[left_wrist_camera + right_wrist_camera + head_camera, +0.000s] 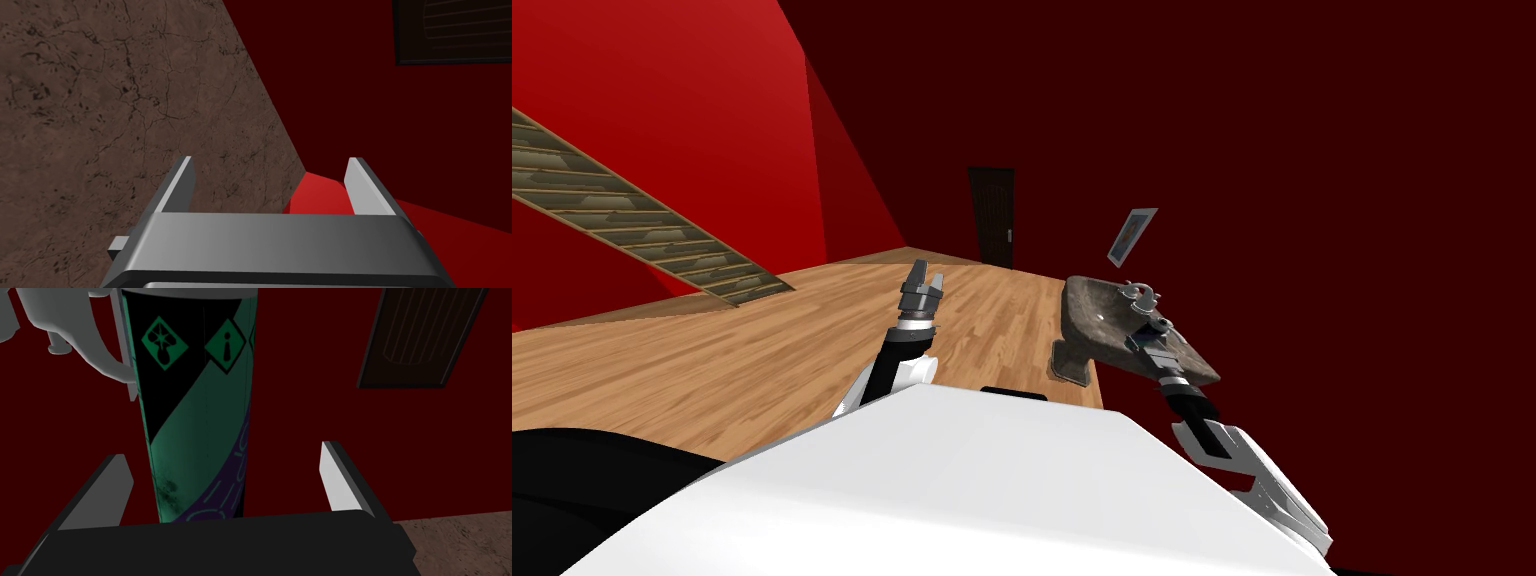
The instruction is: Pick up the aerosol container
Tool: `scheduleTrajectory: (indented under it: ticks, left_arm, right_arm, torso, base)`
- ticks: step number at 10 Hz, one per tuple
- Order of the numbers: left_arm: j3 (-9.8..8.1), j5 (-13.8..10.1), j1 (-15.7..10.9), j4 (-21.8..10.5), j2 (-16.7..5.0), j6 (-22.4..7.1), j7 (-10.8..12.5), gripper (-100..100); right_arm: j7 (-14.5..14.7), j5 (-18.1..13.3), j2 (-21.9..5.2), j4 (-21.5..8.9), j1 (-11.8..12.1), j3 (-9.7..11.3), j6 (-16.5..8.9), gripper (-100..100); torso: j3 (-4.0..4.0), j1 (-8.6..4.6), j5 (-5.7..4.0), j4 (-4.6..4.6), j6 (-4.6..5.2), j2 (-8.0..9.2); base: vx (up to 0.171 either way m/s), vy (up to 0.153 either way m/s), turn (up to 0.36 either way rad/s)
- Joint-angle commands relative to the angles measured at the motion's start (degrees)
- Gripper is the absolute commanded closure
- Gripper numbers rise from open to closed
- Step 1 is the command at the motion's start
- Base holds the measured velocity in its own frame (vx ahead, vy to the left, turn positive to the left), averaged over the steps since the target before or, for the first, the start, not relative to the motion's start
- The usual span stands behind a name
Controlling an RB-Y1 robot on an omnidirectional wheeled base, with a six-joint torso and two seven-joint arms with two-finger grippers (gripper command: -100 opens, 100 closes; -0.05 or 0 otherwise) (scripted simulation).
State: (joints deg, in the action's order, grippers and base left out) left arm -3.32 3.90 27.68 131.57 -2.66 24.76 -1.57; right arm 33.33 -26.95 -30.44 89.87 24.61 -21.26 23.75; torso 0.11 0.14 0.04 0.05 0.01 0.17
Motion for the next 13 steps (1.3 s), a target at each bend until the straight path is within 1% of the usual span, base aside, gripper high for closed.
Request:
scheduleTrajectory:
  ticks: [1,3,4,5,6,7,8,9,10,11,12,13]
  left_arm:
    - [0.0,0.0,0.0,0.0,0.0,0.0,0.0,0]
    - [0.0,0.0,0.0,0.0,0.0,0.0,0.0,0]
    - [0.0,0.0,0.0,0.0,0.0,0.0,0.0,0]
    - [0.0,0.0,0.0,0.0,0.0,0.0,0.0,0]
    - [0.0,0.0,0.0,0.0,0.0,0.0,0.0,0]
    - [0.0,0.0,0.0,0.0,0.0,0.0,0.0,0]
    - [0.0,0.0,0.0,0.0,0.0,0.0,0.0,0]
    - [0.0,0.0,0.0,0.0,0.0,0.0,0.0,0]
    - [0.0,0.0,0.0,0.0,0.0,0.0,0.0,0]
    - [0.0,0.0,0.0,0.0,0.0,0.0,0.0,0]
    - [0.0,0.0,0.0,0.0,0.0,0.0,0.0,0]
    - [0.0,0.0,0.0,0.0,0.0,0.0,0.0,0]
  right_arm:
    - [1.1,1.7,-2.0,-2.9,-2.9,2.1,1.7,-100]
    - [1.1,1.7,-2.0,-5.8,-5.6,2.1,1.7,-100]
    - [1.1,1.7,-2.0,-7.4,-5.6,2.1,1.7,-100]
    - [1.1,1.7,-2.0,-8.0,-5.6,2.1,1.7,-100]
    - [2.3,3.3,-3.8,-10.3,-8.2,4.2,3.3,-100]
    - [2.3,3.3,-3.8,-12.3,-9.8,4.2,3.3,-100]
    - [2.3,3.3,-3.8,-14.2,-10.6,4.2,3.3,-100]
    - [2.3,3.3,-3.8,-14.8,-10.6,4.2,3.3,-100]
    - [3.5,4.9,-5.5,-17.1,-13.3,6.2,5.0,-100]
    - [3.5,4.9,-5.5,-18.9,-14.8,6.2,5.0,-100]
    - [3.5,4.9,-5.5,-20.6,-15.7,6.2,5.0,-100]
    - [3.5,4.9,-5.5,-21.5,-15.7,6.2,5.0,-100]
  torso:
    - [0.0,0.0,0.0,0.0,0.0,0.0]
    - [0.04,0.12,0.03,0.02,-0.06,0.07]
    - [0.01,0.09,0.02,0.01,-0.05,0.01]
    - [-0.03,0.03,0.01,-0.01,-0.04,-0.05]
    - [-0.05,0.0,0.0,-0.02,-0.04,-0.09]
    - [0.0,0.07,0.01,0.0,-0.06,0.02]
    - [0.04,0.12,0.03,0.02,-0.05,0.08]
    - [0.02,0.1,0.02,0.01,-0.04,0.03]
    - [-0.03,0.05,0.02,-0.01,-0.04,-0.05]
    - [0.0,0.13,0.03,0.0,-0.05,0.01]
    - [0.04,0.15,0.04,0.02,-0.05,0.07]
    - [0.01,0.08,0.01,0.0,-0.05,0.02]
  base:
    - [-0.042,0.026,-0.017]
    - [-0.042,0.029,-0.004]
    - [-0.007,0.004,0.005]
    - [0.0,0.0,0.0]
    - [-0.046,0.021,-0.018]
    - [-0.064,0.034,-0.005]
    - [-0.031,0.023,0.001]
    - [-0.004,0.008,0.0]
    - [-0.038,0.037,-0.011]
    - [-0.06,0.039,-0.011]
    - [-0.032,0.011,-0.002]
    - [-0.006,-0.005,0.004]
